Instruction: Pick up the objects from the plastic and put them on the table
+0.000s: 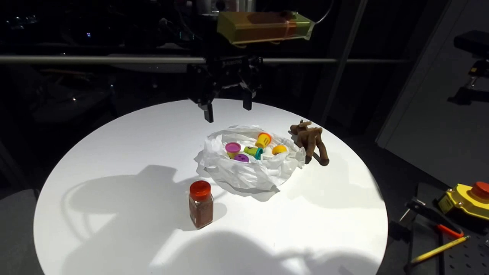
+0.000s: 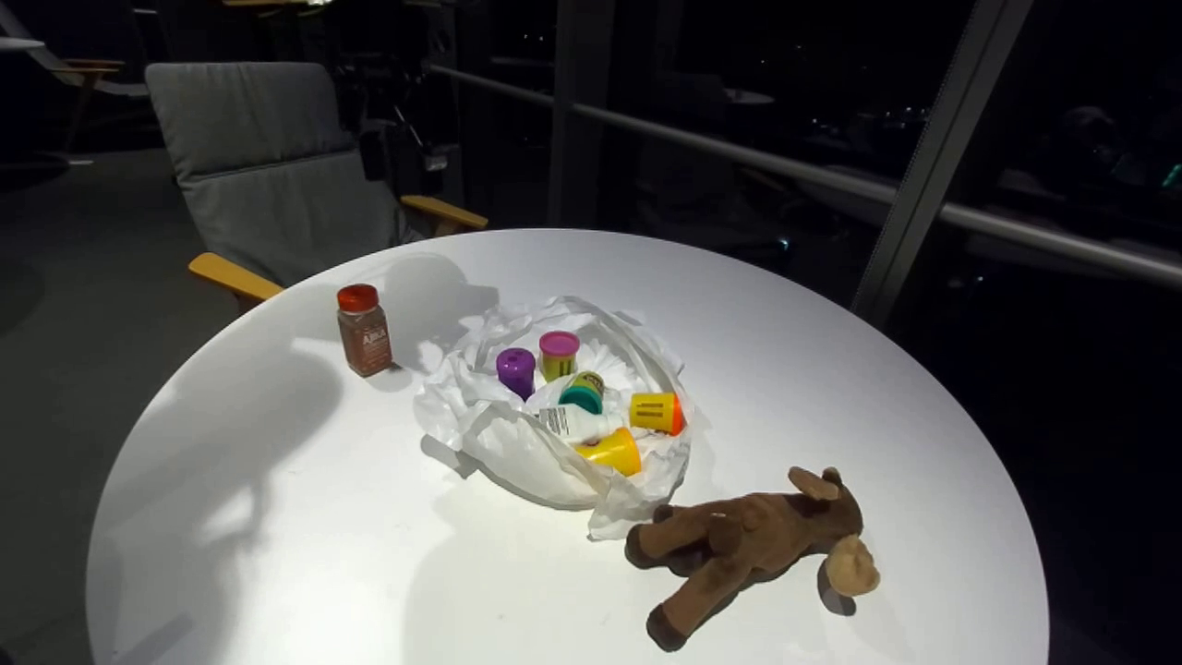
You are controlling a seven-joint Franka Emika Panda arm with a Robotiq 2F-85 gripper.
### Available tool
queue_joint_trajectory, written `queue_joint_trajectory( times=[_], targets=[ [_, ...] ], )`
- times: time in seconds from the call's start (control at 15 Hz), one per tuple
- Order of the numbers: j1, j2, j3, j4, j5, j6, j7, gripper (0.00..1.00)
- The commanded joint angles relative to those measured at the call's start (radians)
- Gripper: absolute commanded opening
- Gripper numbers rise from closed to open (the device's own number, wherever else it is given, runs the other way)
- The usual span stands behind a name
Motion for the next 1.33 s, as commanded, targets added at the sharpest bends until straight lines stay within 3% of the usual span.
queue_joint_trajectory(
  times=[0.0,0.53,0.8,1.27],
  targets=[
    [-0.061,0.027,-0.003,0.035,0.061,-0.056,-0.128,1.0],
    [-0.154,0.236,0.001,0.137,0.177,0.02,-0.323,1.0],
    [-0.164,0.337,-0.008,0.22,0.21,0.054,-0.321,1.0],
    [-0.131,0.436,-0.071,0.3,0.164,0.211,-0.242,1.0]
  ],
)
